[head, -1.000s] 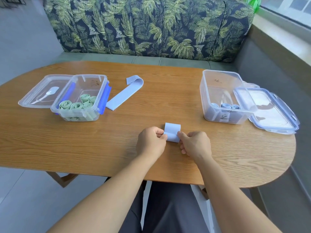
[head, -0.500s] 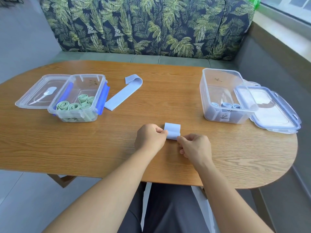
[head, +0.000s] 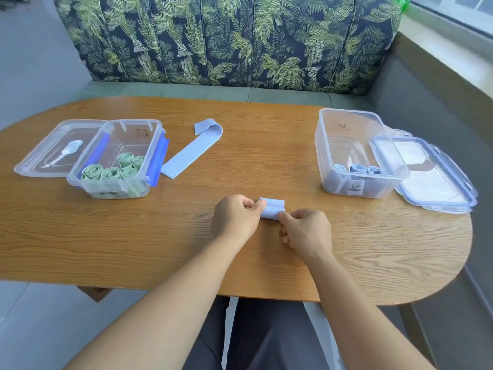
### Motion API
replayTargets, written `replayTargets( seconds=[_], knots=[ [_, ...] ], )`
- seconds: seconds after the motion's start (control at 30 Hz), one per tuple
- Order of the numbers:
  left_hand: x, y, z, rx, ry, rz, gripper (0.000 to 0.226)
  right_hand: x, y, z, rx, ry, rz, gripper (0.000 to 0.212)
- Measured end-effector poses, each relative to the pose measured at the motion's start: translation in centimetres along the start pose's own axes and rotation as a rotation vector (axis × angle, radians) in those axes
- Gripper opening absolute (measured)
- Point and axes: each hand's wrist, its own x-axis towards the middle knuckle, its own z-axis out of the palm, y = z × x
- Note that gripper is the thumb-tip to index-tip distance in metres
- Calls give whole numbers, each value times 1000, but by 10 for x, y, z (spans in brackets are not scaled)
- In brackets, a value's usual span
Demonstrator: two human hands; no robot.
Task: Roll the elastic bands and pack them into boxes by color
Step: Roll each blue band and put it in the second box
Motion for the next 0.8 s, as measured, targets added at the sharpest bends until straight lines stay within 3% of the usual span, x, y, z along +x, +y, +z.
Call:
replayTargets(
  seconds=[0.4,0.8],
  knots=[
    [-7,-6,7,-55,13,48,33,12,-12,-3,26,-8,13,31],
    [14,9,8,50,-22,14,32,18,-3,1,5,49,-55,31]
  ],
)
